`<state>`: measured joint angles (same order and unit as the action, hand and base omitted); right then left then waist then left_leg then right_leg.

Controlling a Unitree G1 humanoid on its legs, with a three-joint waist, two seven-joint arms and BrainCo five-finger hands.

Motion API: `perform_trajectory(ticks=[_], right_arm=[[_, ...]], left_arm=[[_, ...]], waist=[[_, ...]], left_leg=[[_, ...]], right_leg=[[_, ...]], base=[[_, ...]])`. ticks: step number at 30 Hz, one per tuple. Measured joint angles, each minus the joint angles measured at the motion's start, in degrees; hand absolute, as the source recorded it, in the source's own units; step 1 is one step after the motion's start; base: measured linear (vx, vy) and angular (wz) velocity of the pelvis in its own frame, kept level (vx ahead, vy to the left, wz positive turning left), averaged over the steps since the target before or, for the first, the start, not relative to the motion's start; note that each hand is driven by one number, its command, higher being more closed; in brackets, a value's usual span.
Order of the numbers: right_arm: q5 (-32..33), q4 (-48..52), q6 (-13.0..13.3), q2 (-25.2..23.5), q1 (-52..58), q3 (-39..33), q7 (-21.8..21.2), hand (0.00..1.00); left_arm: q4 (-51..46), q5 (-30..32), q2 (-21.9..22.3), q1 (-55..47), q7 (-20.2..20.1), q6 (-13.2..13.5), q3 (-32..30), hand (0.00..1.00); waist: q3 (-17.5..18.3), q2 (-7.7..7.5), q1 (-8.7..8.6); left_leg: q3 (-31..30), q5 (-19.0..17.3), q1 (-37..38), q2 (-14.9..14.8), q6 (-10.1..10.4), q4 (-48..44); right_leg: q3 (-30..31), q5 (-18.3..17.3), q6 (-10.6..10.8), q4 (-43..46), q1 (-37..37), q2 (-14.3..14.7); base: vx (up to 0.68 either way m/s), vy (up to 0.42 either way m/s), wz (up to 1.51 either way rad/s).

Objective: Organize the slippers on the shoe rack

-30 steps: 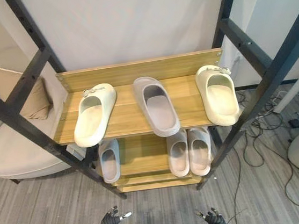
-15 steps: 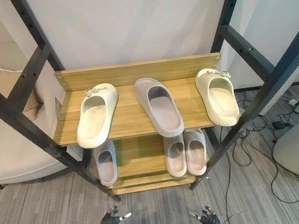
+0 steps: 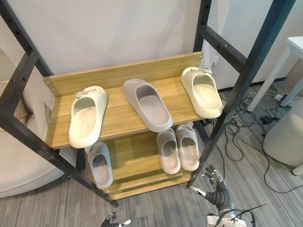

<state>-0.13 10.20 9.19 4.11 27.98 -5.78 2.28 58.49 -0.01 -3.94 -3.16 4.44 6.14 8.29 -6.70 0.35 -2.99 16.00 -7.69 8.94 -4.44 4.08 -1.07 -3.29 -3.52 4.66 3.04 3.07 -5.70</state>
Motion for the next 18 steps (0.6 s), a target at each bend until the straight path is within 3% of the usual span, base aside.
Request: perform_trajectory(ticks=[7,18], right_arm=[[-4.5,9.51,2.19,3.49,-6.24,-1.04,1.27,0.0],[-4.2,9.71,3.86,9.89,-17.95,-3.68,3.33,0.0]], left_arm=[[-0.04,1.15,-0.15,-0.21,-1.4,0.84,0.2,0.0],[-0.6,2.13,-0.32,-0.26,-2.39,0.95,1.79,0.0]], waist=[[0.13,0.22,0.08],[0.59,-0.62,0.23]], left_leg=[[0.29,0.01,-0.01,-0.13,0.0,-0.03],[-3.57,0.23,-1.83,0.42,-0.37,-0.07]], right_leg=[[0.22,-0.02,-0.02,-0.3,0.07,0.36],[-2.77,-0.31,0.29,-0.24,0.43,-0.61]], base=[[0.03,-0.014,-0.03],[-0.01,-0.012,0.16]])
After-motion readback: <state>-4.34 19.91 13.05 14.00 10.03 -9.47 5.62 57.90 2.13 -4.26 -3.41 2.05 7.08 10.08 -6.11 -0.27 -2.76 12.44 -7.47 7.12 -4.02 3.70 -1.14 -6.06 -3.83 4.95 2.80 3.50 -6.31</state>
